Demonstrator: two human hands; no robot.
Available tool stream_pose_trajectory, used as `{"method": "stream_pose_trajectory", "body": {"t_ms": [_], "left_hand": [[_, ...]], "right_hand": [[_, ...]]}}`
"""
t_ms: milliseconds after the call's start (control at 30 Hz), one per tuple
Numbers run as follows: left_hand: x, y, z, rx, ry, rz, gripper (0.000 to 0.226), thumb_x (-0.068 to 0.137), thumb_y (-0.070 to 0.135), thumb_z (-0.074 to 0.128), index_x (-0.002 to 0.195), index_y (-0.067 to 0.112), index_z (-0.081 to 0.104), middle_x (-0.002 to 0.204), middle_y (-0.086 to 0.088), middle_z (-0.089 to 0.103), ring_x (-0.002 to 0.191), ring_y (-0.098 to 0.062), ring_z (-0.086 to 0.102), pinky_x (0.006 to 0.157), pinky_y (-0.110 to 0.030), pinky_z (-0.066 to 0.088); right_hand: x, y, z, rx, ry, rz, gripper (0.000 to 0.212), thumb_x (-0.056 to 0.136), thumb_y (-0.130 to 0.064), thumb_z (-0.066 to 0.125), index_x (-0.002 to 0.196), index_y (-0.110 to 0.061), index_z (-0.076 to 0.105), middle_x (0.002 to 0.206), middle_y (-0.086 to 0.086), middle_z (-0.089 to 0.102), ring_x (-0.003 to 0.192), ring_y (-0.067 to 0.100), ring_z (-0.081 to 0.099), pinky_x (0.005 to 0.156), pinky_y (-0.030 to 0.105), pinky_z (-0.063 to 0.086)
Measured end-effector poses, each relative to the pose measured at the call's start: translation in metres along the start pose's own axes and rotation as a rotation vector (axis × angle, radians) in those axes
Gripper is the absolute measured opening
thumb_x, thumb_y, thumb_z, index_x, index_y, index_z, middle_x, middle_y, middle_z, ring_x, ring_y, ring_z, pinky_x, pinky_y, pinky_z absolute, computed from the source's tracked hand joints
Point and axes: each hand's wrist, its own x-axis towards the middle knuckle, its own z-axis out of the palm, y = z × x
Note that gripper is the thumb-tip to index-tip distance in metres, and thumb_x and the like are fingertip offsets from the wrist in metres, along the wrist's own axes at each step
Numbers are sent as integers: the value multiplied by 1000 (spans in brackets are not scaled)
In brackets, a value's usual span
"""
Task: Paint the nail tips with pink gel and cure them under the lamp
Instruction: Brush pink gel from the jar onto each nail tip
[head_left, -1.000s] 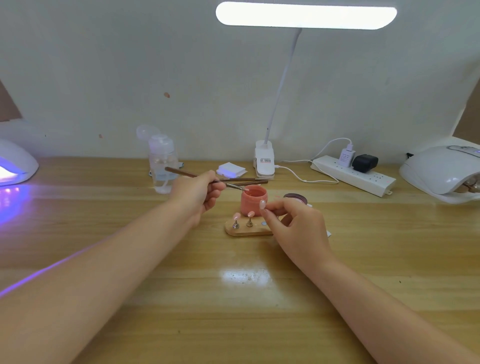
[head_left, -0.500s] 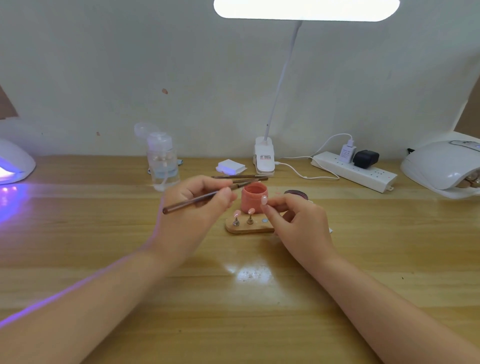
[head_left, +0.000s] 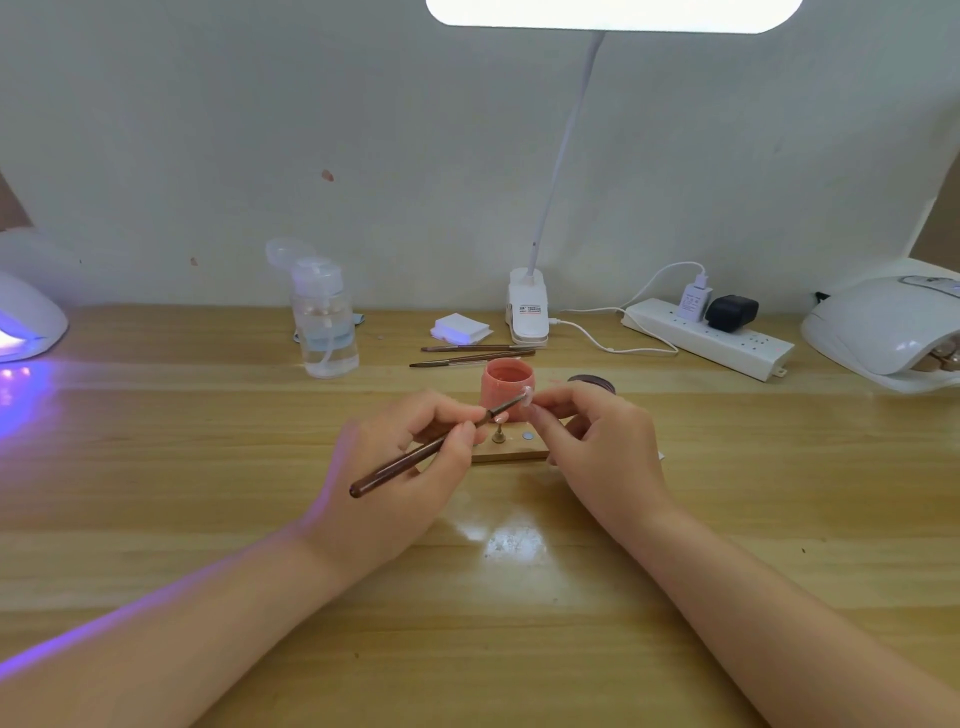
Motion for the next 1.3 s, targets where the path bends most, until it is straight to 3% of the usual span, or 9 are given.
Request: {"method": "stream_pose_trajectory", "body": {"t_ms": [133,333,500,633,767,967,1167,1300], "left_hand": [[-1,1,-2,-46,3,13,14,84,33,52,87,31,66,81,13,73,77,-6,70,68,-23,55],[0,-1,1,-31,-26,-5,18,88,19,58,97,30,69,88,15,74,84,-4,70,72,-16,53],[-3,0,-1,-53,-34,7,13,83,28,55,86,27,67,82,8,73,78,-11,68,69,-18,53],[-1,1,3,-72,-7,-40,17,88,20,57,97,31,67,88,11,74,80,-8,69,69,-17,53],[-2,0,1,-47,-49,-36,15,85,18,56,87,28,67,81,7,73,76,-11,66,67,-18,51],[-1,1,4,-152,4,-81,15,89,20,56,94,29,67,87,11,74,78,1,66,68,-9,48],[0,-3,0,-221,-43,-103,16,84,12,52,84,18,67,76,3,72,74,-5,67,70,-14,49],[1,-2,2,-243,-3,-110,14,88,17,54,93,21,66,81,8,73,74,0,65,69,-10,48]], "right_hand": [[0,0,0,3,-1,-2,7,86,-27,70,88,-21,74,77,-10,70,58,15,61,64,41,53],[1,2,1,-30,-4,-12,3,86,-24,71,88,-23,74,76,-9,70,59,16,61,64,40,52],[0,1,0,-35,3,-24,2,86,-23,71,87,-23,73,77,-8,70,60,18,62,65,43,52],[1,0,0,-24,-5,-19,5,86,-25,71,89,-21,74,78,-11,70,61,15,62,66,42,52],[1,1,1,-21,9,-16,6,86,-23,71,89,-19,74,78,-7,71,60,18,61,66,44,52],[0,1,1,6,5,-13,6,87,-26,70,88,-20,73,79,-11,71,59,14,62,65,42,53],[1,3,2,-19,4,-18,9,87,-26,70,90,-19,74,79,-8,71,60,12,62,65,41,53],[1,3,2,-34,7,-24,8,87,-29,69,88,-22,74,77,-11,70,59,9,61,64,37,52]]}}
